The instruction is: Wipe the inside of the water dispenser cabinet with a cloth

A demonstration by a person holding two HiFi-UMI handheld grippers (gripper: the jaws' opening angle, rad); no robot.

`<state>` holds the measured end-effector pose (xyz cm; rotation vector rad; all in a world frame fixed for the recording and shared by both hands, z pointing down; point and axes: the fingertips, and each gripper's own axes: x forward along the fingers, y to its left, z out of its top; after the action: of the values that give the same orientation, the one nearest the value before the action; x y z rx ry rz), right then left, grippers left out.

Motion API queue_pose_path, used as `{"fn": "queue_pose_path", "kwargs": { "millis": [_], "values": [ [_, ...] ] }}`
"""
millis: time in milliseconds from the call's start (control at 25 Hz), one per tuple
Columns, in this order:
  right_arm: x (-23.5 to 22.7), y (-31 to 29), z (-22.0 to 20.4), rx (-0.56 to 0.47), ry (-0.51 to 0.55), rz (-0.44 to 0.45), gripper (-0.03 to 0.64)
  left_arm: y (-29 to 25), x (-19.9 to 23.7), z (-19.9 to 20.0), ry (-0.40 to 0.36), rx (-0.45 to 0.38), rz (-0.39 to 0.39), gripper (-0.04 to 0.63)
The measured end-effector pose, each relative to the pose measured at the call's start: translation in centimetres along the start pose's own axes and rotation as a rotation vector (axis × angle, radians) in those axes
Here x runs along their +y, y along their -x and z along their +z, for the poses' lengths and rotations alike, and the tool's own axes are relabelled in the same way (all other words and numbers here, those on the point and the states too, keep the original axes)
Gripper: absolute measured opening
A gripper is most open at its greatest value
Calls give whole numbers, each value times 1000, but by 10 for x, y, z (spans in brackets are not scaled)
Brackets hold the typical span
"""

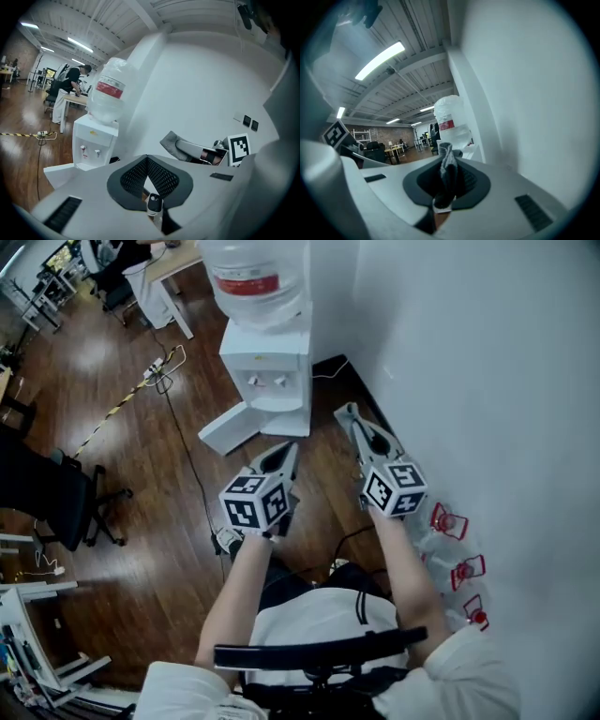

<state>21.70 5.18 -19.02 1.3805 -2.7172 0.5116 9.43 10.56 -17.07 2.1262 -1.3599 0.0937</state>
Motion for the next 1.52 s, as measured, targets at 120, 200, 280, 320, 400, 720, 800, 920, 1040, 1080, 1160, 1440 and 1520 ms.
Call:
{"fn": "queue_pose_path", "kwargs": {
  "millis": [120, 200, 280, 320, 400, 720, 800, 920, 1040, 1080, 1160, 1440, 1520],
  "values": [
    [8, 46, 14, 6, 31, 21, 38, 20, -34, -8, -9, -4, -5, -12],
    [17, 69, 14, 20, 36, 23, 38, 34, -49, -18, -19, 3, -13, -12],
    [27, 83, 7, 45, 28, 36, 38, 45, -58, -30, -30, 15, -27, -12],
    [32, 87, 3, 55, 19, 44, 38, 50, -61, -35, -36, 23, -35, -12],
    [43, 93, -4, 62, -12, 51, 38, 61, -62, -44, -39, 40, -51, -12],
    [90, 87, -19, 71, 15, -60, 35, 98, -29, -37, -62, 56, -101, -12],
    [98, 81, -26, 90, 1, -79, 35, 102, -20, -32, -69, 60, -112, -12],
    [108, 74, -34, 107, -21, -89, 35, 106, -11, -25, -70, 56, -125, -12],
    [113, 69, -34, 115, -15, -98, 35, 108, -4, -19, -69, 47, -132, -12],
    [114, 68, -34, 118, -6, -101, 35, 109, -2, -17, -68, 44, -132, -12],
    [116, 68, -33, 126, 21, -104, 35, 111, 2, -15, -61, 35, -128, -12],
    [123, 65, -36, 154, 48, -90, 35, 118, 14, -20, -13, 18, -96, -12],
    [126, 67, -38, 165, 60, -85, 35, 122, 14, -22, -2, 12, -90, -12]
  ]
}}
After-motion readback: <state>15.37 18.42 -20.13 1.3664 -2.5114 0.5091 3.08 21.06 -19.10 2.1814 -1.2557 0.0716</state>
